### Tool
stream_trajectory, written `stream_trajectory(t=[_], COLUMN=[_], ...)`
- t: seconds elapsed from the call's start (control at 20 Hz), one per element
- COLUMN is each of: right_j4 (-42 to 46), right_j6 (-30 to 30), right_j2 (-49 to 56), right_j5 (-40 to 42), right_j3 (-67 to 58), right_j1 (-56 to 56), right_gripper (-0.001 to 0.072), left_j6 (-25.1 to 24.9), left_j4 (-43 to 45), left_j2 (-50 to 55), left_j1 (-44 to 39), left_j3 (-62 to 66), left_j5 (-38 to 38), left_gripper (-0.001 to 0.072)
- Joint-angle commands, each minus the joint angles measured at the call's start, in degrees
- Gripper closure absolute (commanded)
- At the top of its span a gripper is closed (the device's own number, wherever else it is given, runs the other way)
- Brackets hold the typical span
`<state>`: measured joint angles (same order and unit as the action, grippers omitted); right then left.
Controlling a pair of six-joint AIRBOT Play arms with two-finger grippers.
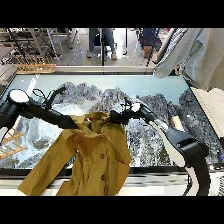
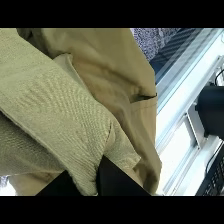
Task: Fold the clothes and pants, and hang the long-sleeved shirts on hangers.
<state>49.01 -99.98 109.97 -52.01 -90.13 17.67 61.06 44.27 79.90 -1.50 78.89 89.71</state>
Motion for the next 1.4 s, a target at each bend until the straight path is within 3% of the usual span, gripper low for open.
stream_trajectory(t=[0.0,0.1,0.2,0.3,0.4,0.5,0.6,0.7,0.85,0.9,0.95,1.0,1.05,1.15,1.2,1.25,1.35], right_j4=[4.0,5.7,9.6,14.5,19.6,20.2,17.6,16.2,16.2,16.2,16.2,16.2,16.2,16.3,16.8,17.6,17.5], right_j6=[-4.9,-3.5,3.7,12.2,18.1,20.6,20.1,20.0,17.0,17.0,17.0,17.0,17.0,17.1,17.2,17.2,18.8], right_j2=[0.2,-0.3,-2.3,-6.5,-13.4,-24.6,-36.0,-42.8,-41.5,-39.3,-36.8,-33.8,-30.7,-25.2,-23.1,-21.1,-18.5], right_j5=[0.6,-1.4,-7.4,-15.6,-18.9,-10.0,0.1,2.3,0.0,0.6,2.0,3.8,5.2,5.1,4.5,4.0,3.7], right_j3=[0.0,-2.2,-9.9,-22.0,-34.7,-37.5,-31.7,-24.5,-20.6,-20.5,-20.5,-20.5,-20.5,-20.5,-20.5,-20.5,-20.5], right_j1=[0.6,0.6,0.0,-0.8,-0.9,-0.8,-0.8,-0.5,2.3,4.1,6.1,8.5,10.6,14.0,15.0,15.8,16.1], right_gripper=[0.0684,0.0686,0.0686,0.0686,0.0687,0.0687,0.0688,0.0688,0.0688,0.0688,0.0688,0.0688,0.0688,0.0688,0.0687,0.0687,0.0687], left_j6=[0.0,0.0,0.5,3.0,4.2,5.0,6.1,9.1,12.0,11.8,11.7,10.8,10.8,14.0,16.9,18.5,20.0], left_j4=[-0.1,-1.2,-3.5,-9.7,-20.5,-32.3,-36.0,-25.5,-4.1,-2.0,-2.3,-2.2,-1.1,11.7,24.3,37.4,57.8], left_j2=[0.0,0.0,0.0,0.0,-0.1,-1.2,-3.7,-7.7,-13.5,-15.0,-16.2,-17.0,-17.3,-17.8,-18.4,-19.6,-23.1], left_j1=[0.0,0.5,2.5,5.5,9.3,12.9,15.1,15.4,13.2,12.5,11.9,11.6,11.9,15.0,17.5,20.3,28.6], left_j3=[0.0,0.5,5.5,14.6,26.4,35.9,39.4,36.3,24.6,19.0,13.7,8.7,5.2,2.0,1.9,1.8,1.8], left_j5=[-0.1,-0.1,-0.1,-0.1,-1.8,-6.4,-8.0,-6.9,-5.9,-4.5,-3.8,-3.7,-3.3,-1.3,-0.2,0.0,-2.8], left_gripper=[0.0686,0.0685,0.0686,0.0686,0.0687,0.0687,0.0688,0.0688,0.0688,0.0686,0.0631,0.0247,-0.0008,0.0018,0.0064,0.0154,0.0161])
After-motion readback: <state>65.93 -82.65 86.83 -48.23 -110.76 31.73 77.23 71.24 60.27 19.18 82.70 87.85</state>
